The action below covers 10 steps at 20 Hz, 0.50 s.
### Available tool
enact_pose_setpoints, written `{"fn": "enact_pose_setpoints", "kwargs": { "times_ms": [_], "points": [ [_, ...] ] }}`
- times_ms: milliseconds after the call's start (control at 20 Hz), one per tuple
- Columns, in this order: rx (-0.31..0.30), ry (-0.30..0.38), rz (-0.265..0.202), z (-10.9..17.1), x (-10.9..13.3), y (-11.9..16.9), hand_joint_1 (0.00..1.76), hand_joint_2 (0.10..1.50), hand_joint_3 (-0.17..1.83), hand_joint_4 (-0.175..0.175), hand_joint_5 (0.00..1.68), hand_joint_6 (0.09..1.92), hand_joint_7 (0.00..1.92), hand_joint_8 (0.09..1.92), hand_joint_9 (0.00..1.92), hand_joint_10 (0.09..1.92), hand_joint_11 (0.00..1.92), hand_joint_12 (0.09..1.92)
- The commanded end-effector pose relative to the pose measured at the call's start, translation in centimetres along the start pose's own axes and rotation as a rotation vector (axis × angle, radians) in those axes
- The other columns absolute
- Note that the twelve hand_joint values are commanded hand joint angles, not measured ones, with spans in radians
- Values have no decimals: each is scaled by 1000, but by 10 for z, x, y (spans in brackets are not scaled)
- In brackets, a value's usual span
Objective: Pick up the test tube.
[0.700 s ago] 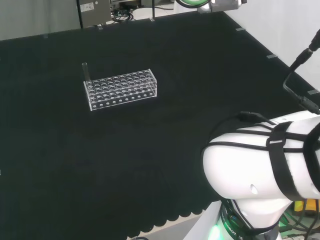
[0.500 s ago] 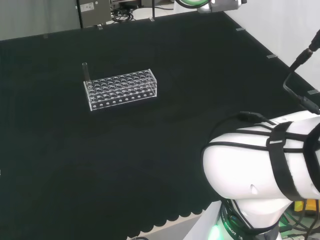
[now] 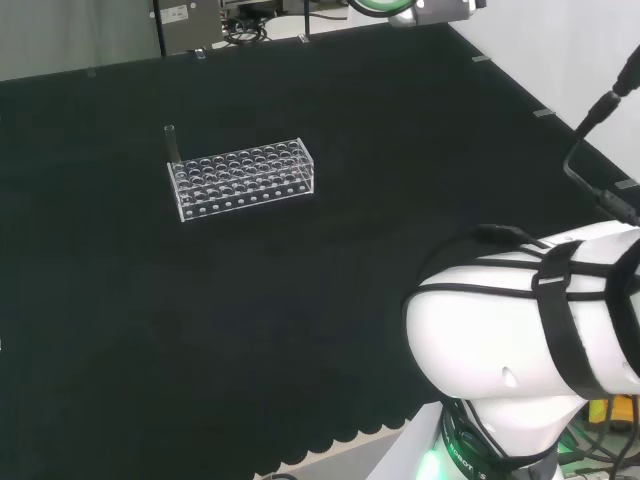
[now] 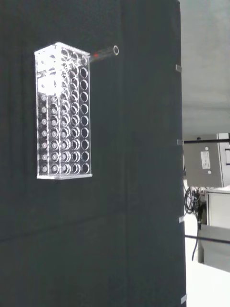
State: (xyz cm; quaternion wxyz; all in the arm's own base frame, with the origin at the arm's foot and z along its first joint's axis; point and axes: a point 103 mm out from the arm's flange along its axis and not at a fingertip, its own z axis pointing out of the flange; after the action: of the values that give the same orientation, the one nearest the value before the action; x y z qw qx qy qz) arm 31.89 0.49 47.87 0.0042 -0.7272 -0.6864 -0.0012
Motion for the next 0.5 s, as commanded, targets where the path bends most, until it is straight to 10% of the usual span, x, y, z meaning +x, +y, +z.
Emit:
{"fn": "enact_pose_setpoints", "kwargs": {
  "times_ms": [50,500],
  "points": [
    [-23,18,-89,2,25,37,687,839,309,-100,171,87,66,817,41,923,0,1504],
    [55,0,-159,22,54,98,726,796,411,-118,276,87,246,909,201,953,0,1584]
  ]
}}
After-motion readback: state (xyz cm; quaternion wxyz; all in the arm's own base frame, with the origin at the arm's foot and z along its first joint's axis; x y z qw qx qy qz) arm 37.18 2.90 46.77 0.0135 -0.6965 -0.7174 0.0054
